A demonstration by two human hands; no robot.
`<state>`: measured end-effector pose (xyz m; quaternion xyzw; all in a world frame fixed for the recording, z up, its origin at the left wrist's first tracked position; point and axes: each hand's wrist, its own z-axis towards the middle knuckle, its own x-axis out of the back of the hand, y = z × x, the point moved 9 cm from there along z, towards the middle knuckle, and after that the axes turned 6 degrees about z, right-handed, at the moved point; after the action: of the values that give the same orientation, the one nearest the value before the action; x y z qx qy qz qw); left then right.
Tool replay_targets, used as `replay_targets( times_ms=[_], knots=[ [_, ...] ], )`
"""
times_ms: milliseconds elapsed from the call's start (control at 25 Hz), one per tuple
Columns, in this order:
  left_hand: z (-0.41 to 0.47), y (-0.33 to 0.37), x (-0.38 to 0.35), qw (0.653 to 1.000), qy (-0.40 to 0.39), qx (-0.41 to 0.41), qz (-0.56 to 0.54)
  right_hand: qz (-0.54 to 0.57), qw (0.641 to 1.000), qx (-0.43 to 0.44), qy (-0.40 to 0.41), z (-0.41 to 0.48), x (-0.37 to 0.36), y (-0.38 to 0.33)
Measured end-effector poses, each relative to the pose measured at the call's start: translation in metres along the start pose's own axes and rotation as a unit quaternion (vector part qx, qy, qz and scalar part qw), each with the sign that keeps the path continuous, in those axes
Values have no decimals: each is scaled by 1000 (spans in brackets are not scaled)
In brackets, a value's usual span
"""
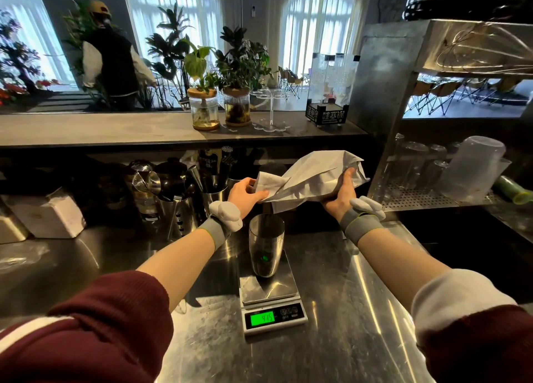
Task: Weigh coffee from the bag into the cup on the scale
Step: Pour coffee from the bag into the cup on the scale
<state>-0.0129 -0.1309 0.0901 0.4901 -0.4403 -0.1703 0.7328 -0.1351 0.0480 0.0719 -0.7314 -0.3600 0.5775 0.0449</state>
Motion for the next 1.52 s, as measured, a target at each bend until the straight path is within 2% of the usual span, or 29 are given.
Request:
replay_targets(
  times_ms=[240, 560, 880, 1400, 1520],
  knots=[
    [1, 4, 9, 998, 48, -29, 35, -8, 1000, -4, -16, -1, -3, 4],
    [-1, 0, 0, 1000, -13, 0, -19, -4, 1000, -4, 3, 4, 2, 1],
    [1, 5, 6, 998, 32, -29, 48, -4, 1000, 2, 6, 4, 3, 4],
    [1, -1, -2, 1000, -13, 7, -7, 11, 1000, 19, -4, 15, 7, -2],
    [1, -1, -1, 1000, -2, 11, -7, -1, 1000, 16, -4, 16, 7, -2]
  ],
)
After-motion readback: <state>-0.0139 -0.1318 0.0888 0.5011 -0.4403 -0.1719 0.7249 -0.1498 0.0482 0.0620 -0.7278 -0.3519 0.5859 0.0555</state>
